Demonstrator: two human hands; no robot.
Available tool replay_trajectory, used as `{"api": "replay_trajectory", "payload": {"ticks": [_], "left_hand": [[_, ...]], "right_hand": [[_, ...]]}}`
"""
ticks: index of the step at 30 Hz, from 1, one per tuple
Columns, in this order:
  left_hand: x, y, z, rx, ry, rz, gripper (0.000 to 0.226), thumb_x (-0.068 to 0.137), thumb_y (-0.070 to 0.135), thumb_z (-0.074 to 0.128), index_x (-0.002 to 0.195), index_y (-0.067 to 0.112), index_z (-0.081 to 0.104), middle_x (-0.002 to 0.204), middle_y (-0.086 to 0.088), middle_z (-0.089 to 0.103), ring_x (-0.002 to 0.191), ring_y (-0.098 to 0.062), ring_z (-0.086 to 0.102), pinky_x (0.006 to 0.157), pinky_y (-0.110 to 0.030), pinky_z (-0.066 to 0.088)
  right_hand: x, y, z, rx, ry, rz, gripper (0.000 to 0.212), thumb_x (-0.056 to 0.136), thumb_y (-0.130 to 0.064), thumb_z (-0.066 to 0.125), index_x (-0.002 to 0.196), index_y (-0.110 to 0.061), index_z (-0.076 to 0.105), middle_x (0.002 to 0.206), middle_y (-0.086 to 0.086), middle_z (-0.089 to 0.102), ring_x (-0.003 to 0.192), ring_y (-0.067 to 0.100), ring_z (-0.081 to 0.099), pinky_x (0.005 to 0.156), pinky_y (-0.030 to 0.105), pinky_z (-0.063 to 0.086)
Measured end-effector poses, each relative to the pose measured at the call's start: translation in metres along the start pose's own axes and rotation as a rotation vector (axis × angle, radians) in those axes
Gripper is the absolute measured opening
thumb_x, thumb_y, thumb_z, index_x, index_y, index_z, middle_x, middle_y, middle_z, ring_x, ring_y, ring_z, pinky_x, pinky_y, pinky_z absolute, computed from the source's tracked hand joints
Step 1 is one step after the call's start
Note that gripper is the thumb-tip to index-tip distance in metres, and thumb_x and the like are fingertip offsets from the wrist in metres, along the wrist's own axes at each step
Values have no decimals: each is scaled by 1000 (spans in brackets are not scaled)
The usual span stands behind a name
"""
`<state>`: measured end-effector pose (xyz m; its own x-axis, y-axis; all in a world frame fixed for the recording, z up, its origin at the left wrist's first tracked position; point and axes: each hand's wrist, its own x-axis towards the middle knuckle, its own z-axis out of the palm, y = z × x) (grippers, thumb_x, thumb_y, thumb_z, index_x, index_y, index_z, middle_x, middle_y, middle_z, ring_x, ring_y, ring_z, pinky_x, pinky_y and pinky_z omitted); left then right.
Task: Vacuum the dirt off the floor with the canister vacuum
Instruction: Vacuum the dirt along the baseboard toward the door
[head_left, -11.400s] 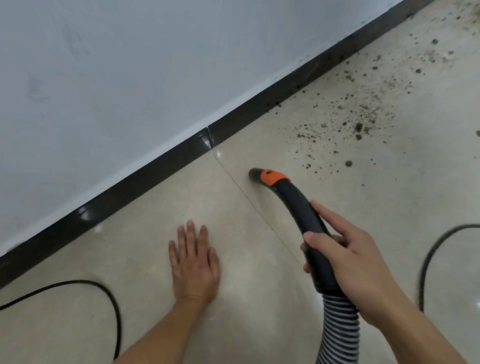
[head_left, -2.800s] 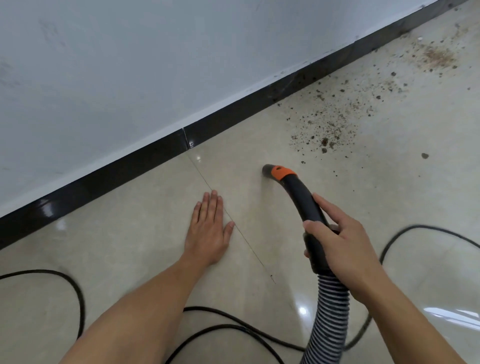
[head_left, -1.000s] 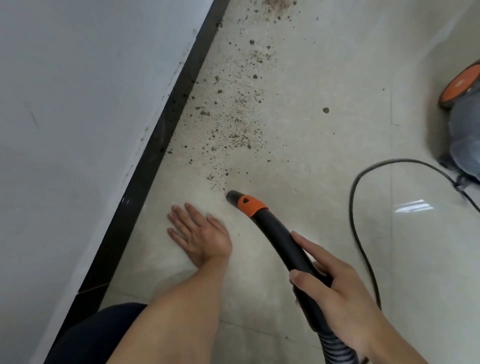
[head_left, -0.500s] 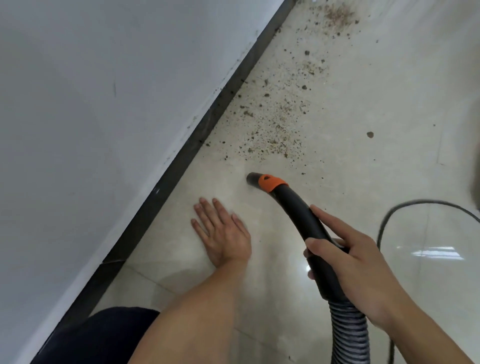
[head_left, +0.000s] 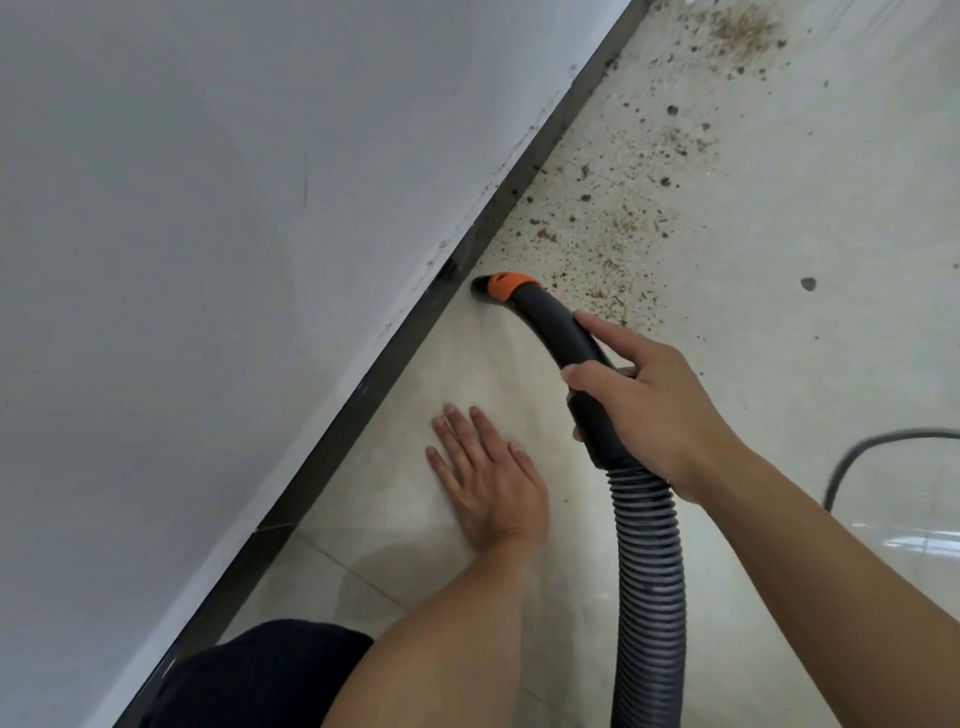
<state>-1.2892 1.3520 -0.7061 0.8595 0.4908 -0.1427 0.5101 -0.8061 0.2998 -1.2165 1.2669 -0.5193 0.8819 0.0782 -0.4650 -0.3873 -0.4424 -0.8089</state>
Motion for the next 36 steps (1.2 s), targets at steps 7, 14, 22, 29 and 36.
{"api": "replay_trajectory", "payload": {"ticks": [7,14,22,29,36], "left_hand": [[0,-2,0,10,-13,-1,63,95,34,31,149,3,27,159,-20,16,148,-35,9,118,-54,9],[2,-2,-2,19,-40,-2,64,93,34,34,149,3,30,158,-21,19,147,-36,12,117,-54,10],[2,-3,0,12,-14,8,63,92,32,33,146,0,33,156,-24,22,146,-39,15,117,-55,8],[0,-3,-1,49,-46,12,65,94,33,26,150,2,23,159,-21,13,148,-35,6,119,-52,2],[-2,0,-4,36,-39,11,63,95,31,30,151,2,21,159,-21,11,148,-35,4,119,-51,-1]], "right_hand": [[-10,-2,-2,43,-136,47,50,88,-20,70,127,-49,58,85,10,76,70,30,71,78,49,59],[-43,19,-24,60,15,96,52,89,-19,68,132,-46,57,76,3,74,65,23,70,61,34,54],[-141,66,-63,168,219,265,53,90,-10,67,130,-45,59,74,13,71,59,30,67,53,32,55],[-156,82,-72,255,302,256,51,92,-12,66,130,-45,58,76,17,71,59,28,68,51,32,53],[-111,75,-42,186,204,150,52,90,-24,67,128,-55,52,90,10,73,76,30,71,71,41,61]]}}
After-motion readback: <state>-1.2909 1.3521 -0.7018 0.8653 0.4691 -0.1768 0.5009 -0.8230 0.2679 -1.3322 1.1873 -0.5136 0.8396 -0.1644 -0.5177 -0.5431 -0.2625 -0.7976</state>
